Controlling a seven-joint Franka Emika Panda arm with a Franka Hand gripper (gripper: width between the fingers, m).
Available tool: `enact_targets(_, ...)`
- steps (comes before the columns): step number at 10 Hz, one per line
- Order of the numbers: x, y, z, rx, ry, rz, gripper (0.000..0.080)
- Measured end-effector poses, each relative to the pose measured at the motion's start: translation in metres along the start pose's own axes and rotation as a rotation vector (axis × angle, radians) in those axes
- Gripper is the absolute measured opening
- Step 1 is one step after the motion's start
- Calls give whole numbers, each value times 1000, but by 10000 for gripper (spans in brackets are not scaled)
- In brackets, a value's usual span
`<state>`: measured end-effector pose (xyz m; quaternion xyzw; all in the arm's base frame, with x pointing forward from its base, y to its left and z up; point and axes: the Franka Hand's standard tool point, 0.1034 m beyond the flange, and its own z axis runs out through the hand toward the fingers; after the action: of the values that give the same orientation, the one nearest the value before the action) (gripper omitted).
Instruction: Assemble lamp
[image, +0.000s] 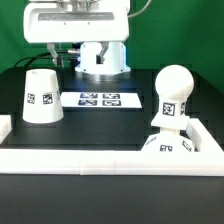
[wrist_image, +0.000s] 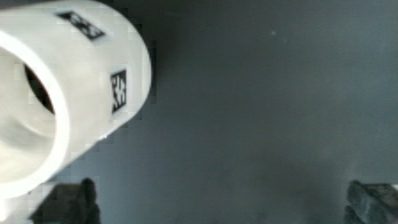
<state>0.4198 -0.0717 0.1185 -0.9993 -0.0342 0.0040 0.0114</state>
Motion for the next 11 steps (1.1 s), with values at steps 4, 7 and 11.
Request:
enact_targets(4,-13,18,9,-2,-18,-20,698)
enact_targets(7,-17,24,16,-4,-34,-24,698)
enact_targets(11,-19,27,33,-14,-70,-39,698)
